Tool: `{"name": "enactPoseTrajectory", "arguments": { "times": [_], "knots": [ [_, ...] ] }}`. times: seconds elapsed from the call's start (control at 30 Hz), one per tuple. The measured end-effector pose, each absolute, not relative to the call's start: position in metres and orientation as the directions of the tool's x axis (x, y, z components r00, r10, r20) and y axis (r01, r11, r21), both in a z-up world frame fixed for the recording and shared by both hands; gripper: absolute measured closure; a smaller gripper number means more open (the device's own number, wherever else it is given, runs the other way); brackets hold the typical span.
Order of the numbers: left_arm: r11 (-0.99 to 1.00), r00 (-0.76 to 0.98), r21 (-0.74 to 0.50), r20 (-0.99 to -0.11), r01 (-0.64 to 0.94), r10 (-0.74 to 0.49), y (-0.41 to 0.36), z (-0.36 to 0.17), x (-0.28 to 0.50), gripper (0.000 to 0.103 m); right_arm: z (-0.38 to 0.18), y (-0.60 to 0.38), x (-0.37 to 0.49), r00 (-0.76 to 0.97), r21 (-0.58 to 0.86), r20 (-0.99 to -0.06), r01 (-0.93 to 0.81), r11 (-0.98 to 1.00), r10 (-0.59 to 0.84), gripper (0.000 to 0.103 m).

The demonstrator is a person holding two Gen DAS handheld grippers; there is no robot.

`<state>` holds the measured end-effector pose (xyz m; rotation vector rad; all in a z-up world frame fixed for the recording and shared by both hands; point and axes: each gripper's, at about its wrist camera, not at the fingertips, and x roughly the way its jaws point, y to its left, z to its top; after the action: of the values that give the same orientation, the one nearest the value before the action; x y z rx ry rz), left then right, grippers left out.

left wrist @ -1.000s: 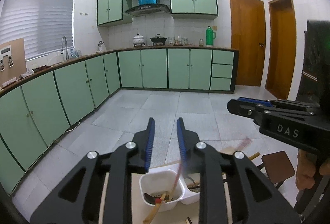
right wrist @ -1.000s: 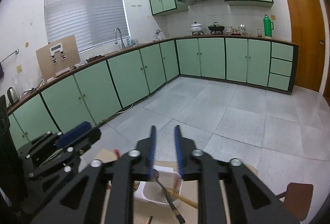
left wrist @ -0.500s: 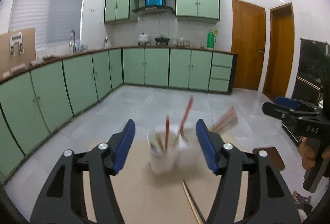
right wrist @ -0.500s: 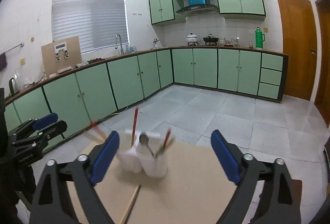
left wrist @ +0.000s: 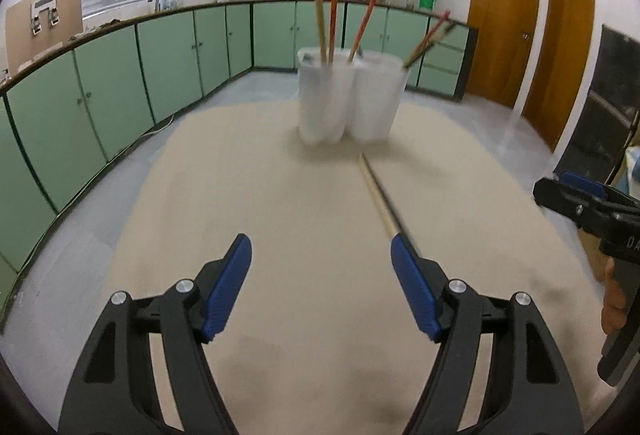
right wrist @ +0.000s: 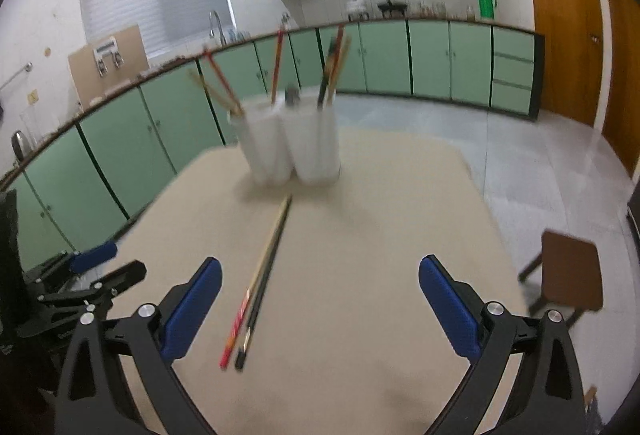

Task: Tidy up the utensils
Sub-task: 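Move both tools back to the last two chopsticks on the mat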

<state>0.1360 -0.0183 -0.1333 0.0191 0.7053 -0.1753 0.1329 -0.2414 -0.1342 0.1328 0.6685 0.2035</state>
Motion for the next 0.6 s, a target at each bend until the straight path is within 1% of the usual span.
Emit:
{"name": "enactPoseTrajectory", "arguments": {
  "times": [0.1, 0.27, 0.33, 0.5, 0.6],
  "knots": [
    [0.988, 0.728, -0.037, -0.672, 0.150, -0.135, -0.015, -0.145, 0.132, 0.033, -0.156, -0.232, 0.125, 0.743, 0.157, -0.636, -0.138, 0.978, 0.207, 0.006],
    [0.992, 0.701, -0.014, -0.706, 0.129, -0.102, -0.007, -0.164, 0.124, 0.033, -0.181, -0.214, 0.116, 0.706, 0.148, -0.677, -0.144, 0.978, 0.207, 0.007],
    [0.992, 0.696, -0.012, -0.712, 0.122, -0.094, -0.006, -0.169, 0.121, 0.033, -0.186, -0.206, 0.114, 0.698, 0.133, -0.687, -0.152, 0.979, 0.201, 0.010],
    [0.993, 0.688, -0.010, -0.721, 0.114, -0.086, -0.003, -0.174, 0.119, 0.033, -0.198, -0.187, 0.112, 0.676, 0.091, -0.710, -0.187, 0.978, 0.195, 0.026],
    [0.994, 0.686, -0.016, -0.722, 0.108, -0.086, -0.001, -0.175, 0.119, 0.033, -0.201, -0.181, 0.113, 0.665, 0.081, -0.723, -0.189, 0.979, 0.188, 0.034]
  ]
}}
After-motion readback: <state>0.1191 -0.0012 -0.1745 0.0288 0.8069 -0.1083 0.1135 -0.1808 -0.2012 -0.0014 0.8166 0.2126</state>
